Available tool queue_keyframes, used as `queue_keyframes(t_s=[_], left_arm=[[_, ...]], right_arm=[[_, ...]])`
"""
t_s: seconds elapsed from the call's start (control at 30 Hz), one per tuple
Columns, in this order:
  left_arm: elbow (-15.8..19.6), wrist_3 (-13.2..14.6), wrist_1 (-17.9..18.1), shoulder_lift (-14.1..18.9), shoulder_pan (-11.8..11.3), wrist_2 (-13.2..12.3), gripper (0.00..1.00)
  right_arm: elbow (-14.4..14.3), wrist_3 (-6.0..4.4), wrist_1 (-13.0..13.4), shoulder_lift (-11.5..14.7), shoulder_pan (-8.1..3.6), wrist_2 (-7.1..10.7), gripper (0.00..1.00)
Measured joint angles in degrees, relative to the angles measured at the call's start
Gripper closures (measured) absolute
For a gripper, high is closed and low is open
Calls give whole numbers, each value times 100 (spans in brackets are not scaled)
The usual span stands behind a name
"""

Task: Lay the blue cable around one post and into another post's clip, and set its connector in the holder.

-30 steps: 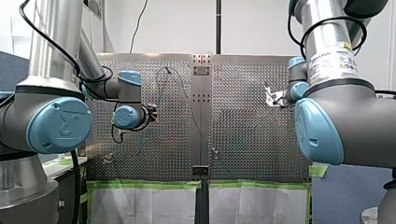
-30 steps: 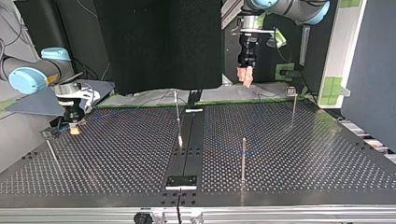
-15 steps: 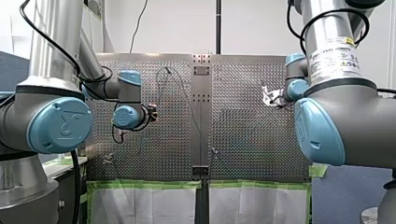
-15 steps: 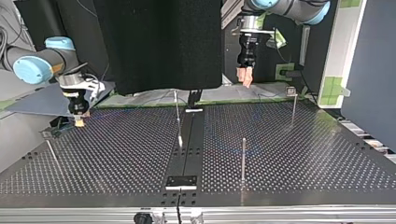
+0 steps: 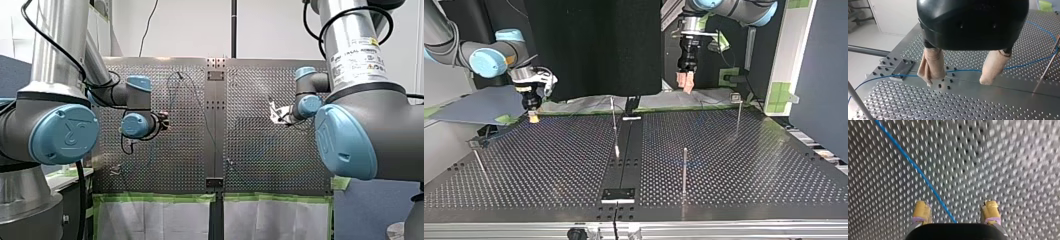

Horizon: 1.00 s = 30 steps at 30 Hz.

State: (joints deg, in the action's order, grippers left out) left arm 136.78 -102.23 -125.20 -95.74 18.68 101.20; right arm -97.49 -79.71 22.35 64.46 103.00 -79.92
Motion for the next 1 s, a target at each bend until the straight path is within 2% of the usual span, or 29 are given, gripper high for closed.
queue_keyframes(t_s=[0.07,0.23,0.5,0.63,1.0], left_arm=[[0,-15,-3,0,2,0,0],[27,-35,-10,0,1,14,0],[74,11,-89,0,0,127,0],[89,65,-186,0,0,234,0],[93,206,-408,0,21,240,0]], right_arm=[[-65,-37,87,0,88,-27,1],[-204,-209,366,-4,366,-250,1],[-444,-330,696,-7,794,-672,1],[-530,-344,863,-8,1019,-896,1],[-559,-309,996,-29,1645,-1512,1]])
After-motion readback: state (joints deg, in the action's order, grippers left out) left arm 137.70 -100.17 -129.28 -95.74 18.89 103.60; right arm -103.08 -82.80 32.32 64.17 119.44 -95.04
